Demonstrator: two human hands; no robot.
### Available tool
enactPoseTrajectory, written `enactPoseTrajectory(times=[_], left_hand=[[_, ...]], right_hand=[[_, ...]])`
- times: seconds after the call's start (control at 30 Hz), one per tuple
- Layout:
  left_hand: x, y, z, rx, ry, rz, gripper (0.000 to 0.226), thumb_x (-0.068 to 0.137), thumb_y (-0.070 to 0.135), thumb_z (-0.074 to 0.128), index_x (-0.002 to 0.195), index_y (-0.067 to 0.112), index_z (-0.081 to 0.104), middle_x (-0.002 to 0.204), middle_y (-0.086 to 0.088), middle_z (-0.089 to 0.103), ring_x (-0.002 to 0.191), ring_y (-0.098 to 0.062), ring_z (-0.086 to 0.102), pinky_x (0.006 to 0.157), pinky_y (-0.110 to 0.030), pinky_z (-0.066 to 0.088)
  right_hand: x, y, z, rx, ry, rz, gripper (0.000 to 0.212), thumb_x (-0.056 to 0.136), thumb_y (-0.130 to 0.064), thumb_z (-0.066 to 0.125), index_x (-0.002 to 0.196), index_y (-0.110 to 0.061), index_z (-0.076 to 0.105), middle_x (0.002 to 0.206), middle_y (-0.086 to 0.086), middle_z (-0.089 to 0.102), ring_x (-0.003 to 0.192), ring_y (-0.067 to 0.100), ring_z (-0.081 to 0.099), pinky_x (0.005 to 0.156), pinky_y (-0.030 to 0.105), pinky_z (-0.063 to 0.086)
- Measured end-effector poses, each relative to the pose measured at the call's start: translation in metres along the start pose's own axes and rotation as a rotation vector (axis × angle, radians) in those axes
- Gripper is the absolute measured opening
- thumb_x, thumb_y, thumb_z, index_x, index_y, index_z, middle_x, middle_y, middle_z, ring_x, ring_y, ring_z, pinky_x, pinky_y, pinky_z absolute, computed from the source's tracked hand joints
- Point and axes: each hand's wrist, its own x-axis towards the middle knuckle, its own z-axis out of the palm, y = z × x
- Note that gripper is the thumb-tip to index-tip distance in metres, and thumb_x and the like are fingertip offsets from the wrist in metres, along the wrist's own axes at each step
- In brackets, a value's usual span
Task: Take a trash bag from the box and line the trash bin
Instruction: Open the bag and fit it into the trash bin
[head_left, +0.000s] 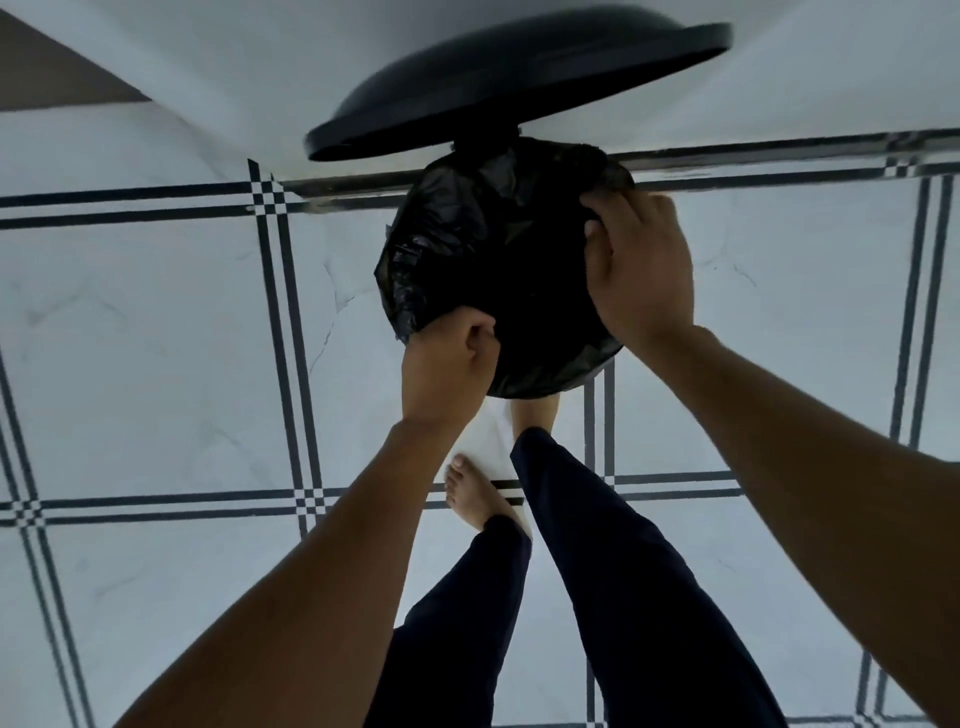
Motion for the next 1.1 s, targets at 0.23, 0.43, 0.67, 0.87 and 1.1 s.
enactPoseTrajectory(times=[0.23, 0.43, 0.67, 0.87, 1.1], left_hand=[[-0.036, -0.002, 0.012, -0.643, 0.13, -0.839, 0.023, 0.095, 0.004, 0.048, 0.11, 0.011, 0.064, 0.092, 0.001, 0.065, 0.086, -0.021, 0.065, 0.083, -0.025, 0.057], [-0.022, -0.001, 0.024, -1.036, 0.255, -1.133, 0.026, 0.102, 0.008, 0.039, 0.118, 0.003, 0.06, 0.088, -0.008, 0.059, 0.074, -0.017, 0.06, 0.08, -0.03, 0.058], [-0.027, 0.001, 0.029, -1.244, 0.278, -1.15, 0.032, 0.096, 0.004, 0.04, 0.106, 0.011, 0.069, 0.113, -0.012, 0.075, 0.105, -0.026, 0.072, 0.094, -0.038, 0.06], [-0.035, -0.003, 0.018, -1.304, 0.271, -1.118, 0.03, 0.096, -0.002, 0.049, 0.119, -0.001, 0.068, 0.113, -0.012, 0.075, 0.11, -0.026, 0.072, 0.094, -0.035, 0.06], [-0.049, -0.008, 0.02, -1.247, 0.215, -1.022, 0.027, 0.1, 0.006, 0.061, 0.125, 0.001, 0.068, 0.114, -0.01, 0.077, 0.114, -0.026, 0.071, 0.089, -0.031, 0.061]], right_hand=[[-0.063, -0.034, 0.03, 0.706, -0.222, 1.265, 0.037, 0.096, -0.022, 0.045, 0.128, -0.005, 0.052, 0.106, 0.008, 0.062, 0.093, 0.024, 0.062, 0.087, 0.043, 0.059], [-0.068, -0.028, 0.041, 0.612, -0.236, 1.397, 0.051, 0.108, -0.036, 0.032, 0.149, -0.006, 0.035, 0.142, 0.013, 0.05, 0.13, 0.03, 0.052, 0.101, 0.033, 0.048], [-0.07, -0.009, 0.042, 1.315, 0.082, 1.719, 0.041, 0.104, -0.024, 0.031, 0.129, -0.016, 0.062, 0.115, 0.011, 0.072, 0.102, 0.03, 0.069, 0.089, 0.043, 0.061], [-0.07, 0.002, 0.041, 1.342, 0.009, 1.667, 0.029, 0.1, -0.023, 0.05, 0.119, -0.015, 0.069, 0.11, 0.009, 0.076, 0.1, 0.029, 0.072, 0.063, 0.035, 0.063], [-0.068, 0.026, 0.052, 1.289, -0.006, 1.629, 0.023, 0.099, -0.015, 0.057, 0.117, -0.016, 0.071, 0.104, 0.009, 0.078, 0.1, 0.031, 0.074, 0.083, 0.044, 0.063]])
